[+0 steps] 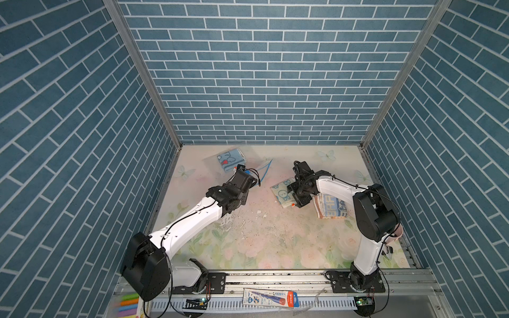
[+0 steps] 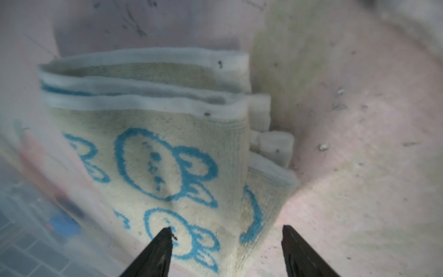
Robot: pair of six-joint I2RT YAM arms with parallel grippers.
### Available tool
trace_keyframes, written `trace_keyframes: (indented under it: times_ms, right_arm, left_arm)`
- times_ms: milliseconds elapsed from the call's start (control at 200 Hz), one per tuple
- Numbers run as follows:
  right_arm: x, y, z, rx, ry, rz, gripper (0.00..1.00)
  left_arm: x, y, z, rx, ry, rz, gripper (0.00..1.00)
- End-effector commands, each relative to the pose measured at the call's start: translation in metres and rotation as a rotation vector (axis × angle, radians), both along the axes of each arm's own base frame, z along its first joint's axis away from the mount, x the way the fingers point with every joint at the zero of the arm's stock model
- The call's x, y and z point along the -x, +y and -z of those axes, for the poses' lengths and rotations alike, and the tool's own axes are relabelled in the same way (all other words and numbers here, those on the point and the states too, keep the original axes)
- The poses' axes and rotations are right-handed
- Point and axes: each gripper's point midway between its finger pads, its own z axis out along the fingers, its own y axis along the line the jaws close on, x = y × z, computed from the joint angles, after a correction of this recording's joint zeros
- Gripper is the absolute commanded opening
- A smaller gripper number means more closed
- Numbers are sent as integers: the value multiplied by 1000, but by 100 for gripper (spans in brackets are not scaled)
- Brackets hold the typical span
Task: Place the folded towel into the vacuum bag
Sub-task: Pick up the towel from the center of the board.
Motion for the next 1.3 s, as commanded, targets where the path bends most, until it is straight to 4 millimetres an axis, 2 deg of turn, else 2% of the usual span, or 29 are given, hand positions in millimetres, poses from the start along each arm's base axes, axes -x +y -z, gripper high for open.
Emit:
trace_keyframes:
  times_ms: [0, 80, 295, 480, 560, 705, 855, 990, 1090, 1165, 1295]
  right_arm:
    - [-8, 2, 1, -15, 40, 146, 73]
    - [-8, 0, 7, 6, 45, 152, 70]
    - [-7, -8, 24, 62, 50, 131, 56]
    - [-5, -9, 37, 95, 49, 41, 54]
    - [-4, -14, 40, 127, 36, 13, 53]
    - [-4, -22, 42, 168, 0, -26, 41]
    - [-12, -21, 43, 178, -60, -88, 35]
    - [-25, -12, 37, 163, -136, -158, 27]
    - [-33, -7, 25, 143, -210, -198, 21]
    - [-42, -2, 8, 124, -292, -242, 20]
    - [-53, 3, -35, 79, -434, -338, 20]
  left_arm:
    - [-1, 1, -5, 11, -21, 0, 0]
    - [-1, 0, -4, 13, -18, 0, 0]
    - [-2, 0, -1, 6, -11, 0, 0]
    - [-3, -1, 2, 0, -1, 0, 0]
    - [-4, -2, 4, 1, 3, 2, 0]
    - [-5, -5, 7, 4, 12, 8, 0]
    - [-5, -5, 7, 5, 17, 9, 0]
    - [-4, -6, 8, 2, 25, 11, 0]
    - [-4, -6, 7, -3, 29, 13, 0]
    - [-4, -7, 7, -11, 32, 16, 0]
    - [-4, -8, 1, -27, 23, 18, 0]
